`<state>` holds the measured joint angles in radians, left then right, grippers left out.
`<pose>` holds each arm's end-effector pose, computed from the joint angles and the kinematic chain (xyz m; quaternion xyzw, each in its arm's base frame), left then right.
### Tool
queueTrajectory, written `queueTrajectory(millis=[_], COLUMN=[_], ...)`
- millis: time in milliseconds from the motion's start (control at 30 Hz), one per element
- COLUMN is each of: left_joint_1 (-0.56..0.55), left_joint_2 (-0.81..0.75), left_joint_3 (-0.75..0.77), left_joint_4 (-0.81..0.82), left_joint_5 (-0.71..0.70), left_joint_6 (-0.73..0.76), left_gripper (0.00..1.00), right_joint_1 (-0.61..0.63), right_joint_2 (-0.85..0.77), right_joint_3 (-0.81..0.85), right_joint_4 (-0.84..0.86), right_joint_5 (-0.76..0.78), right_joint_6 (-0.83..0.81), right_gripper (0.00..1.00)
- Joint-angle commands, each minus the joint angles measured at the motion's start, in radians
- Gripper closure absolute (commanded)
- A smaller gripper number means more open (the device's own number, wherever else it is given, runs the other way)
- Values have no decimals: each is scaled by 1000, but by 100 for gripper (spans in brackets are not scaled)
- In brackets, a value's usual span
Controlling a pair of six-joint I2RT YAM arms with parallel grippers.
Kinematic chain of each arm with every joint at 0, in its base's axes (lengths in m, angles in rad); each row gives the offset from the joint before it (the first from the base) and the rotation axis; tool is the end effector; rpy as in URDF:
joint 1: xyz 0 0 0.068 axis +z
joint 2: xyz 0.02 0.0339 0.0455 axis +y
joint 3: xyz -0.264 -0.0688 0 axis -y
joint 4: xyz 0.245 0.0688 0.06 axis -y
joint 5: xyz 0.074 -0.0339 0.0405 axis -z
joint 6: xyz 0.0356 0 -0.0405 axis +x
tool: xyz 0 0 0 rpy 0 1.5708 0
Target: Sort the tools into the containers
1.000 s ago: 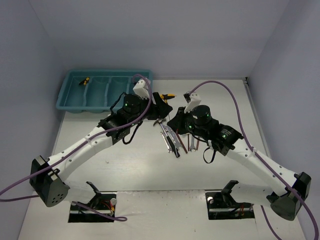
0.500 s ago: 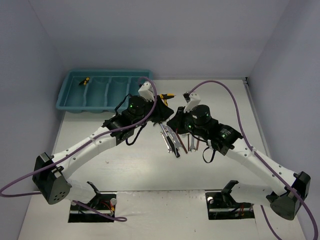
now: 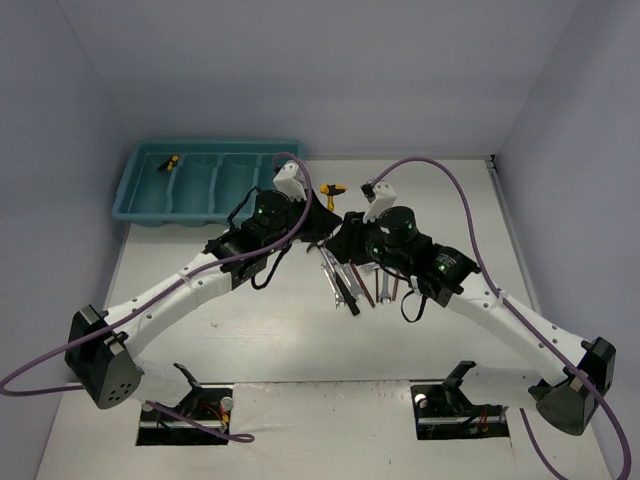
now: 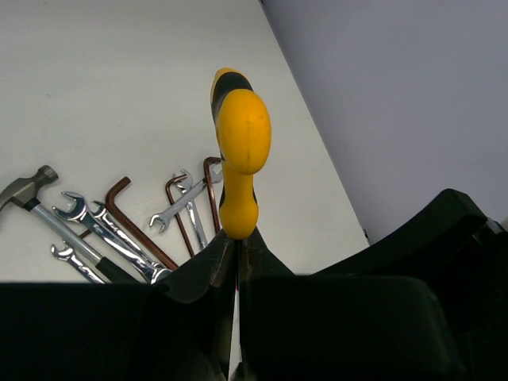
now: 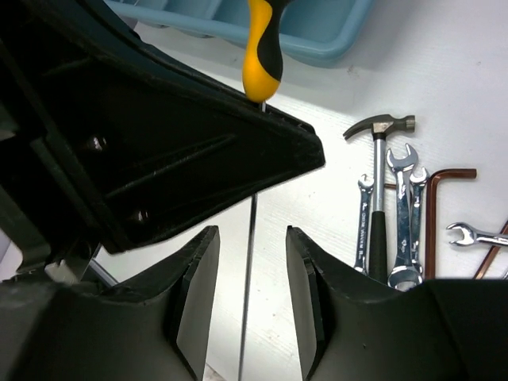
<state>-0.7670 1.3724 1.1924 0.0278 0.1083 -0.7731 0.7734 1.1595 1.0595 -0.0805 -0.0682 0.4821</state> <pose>0.2334 -0.2303 0.3709 0.0329 0.7578 -0.4822 0.4383 0.1929 0.1917 0.3711 -0.1330 0.7562 0.3972 0.5027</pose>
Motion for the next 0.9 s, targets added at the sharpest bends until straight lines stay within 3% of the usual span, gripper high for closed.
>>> queueTrajectory(millis=[0,100,333,567,700,867], left_joint_1=[75,186,500,912,1026,1050], left_joint_2=[-62,-91,-132,59,223,465], left_joint_3=[25,31,105,369,557,806], left_joint_4=[0,-46,-220,-417,-449,-569], left_joint_5=[-4,31,167,356,389,333], left_joint_6=[59,95,258,503,575,681], left_gripper=[100,100,100,100,100,100], right_joint_1=[3,3,-5,-19,-35,-67], right_joint_2=[-10,-20,-53,-35,-25,0], right_joint_3=[39,35,17,12,10,19], right_joint_4=[71,71,64,19,1,-31], right_joint_5=[27,30,64,64,64,26], right_joint_6=[-29,-41,-97,-171,-184,-202], right_gripper=[59,51,46,46,46,46])
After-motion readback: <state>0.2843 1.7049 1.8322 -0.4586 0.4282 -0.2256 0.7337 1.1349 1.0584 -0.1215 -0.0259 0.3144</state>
